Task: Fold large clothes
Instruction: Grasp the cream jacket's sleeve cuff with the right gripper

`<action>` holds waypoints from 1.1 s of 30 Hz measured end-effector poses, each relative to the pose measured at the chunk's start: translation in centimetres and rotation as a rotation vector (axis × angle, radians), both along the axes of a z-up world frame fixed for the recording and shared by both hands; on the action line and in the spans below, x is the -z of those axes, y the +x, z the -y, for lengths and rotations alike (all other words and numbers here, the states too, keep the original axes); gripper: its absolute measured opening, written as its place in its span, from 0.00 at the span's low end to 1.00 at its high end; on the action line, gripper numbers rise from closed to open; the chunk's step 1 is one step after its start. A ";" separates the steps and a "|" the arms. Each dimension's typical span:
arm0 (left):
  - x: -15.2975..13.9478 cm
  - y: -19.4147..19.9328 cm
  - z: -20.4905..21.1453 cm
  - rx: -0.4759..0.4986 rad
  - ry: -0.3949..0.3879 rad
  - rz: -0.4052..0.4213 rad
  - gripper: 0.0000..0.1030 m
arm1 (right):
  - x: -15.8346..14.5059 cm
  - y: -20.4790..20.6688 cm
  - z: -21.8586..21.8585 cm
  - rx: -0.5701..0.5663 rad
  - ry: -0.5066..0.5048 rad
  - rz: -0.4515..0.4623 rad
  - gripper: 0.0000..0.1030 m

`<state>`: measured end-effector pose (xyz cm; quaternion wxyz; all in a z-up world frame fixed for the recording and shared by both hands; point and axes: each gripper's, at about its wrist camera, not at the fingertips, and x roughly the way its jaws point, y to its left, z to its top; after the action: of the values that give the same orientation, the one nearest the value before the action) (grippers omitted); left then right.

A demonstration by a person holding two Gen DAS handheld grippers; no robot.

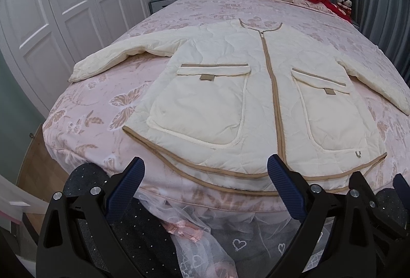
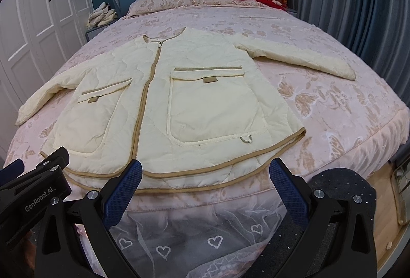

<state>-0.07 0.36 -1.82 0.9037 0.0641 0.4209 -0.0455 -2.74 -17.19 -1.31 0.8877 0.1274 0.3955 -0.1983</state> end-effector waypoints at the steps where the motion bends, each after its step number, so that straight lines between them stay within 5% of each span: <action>1: -0.2 0.4 0.0 0.004 -0.005 -0.001 0.92 | 0.1 0.3 0.5 0.000 0.010 -0.003 0.95; 17: -1.0 6.6 1.6 0.006 -0.036 -0.003 0.92 | -1.8 4.7 13.4 0.165 0.071 0.078 0.95; 26: -0.4 8.4 0.9 -0.018 0.010 0.034 0.92 | 3.4 4.7 31.8 0.499 0.350 0.126 0.95; 33: 0.5 9.9 0.9 -0.032 0.019 0.045 0.92 | 5.6 4.2 44.4 0.727 0.345 0.146 0.86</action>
<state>9.80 -0.55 -2.28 0.9129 0.0670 0.4019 -0.0255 1.46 -61.58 -6.96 0.7512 0.4197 0.2880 -0.4203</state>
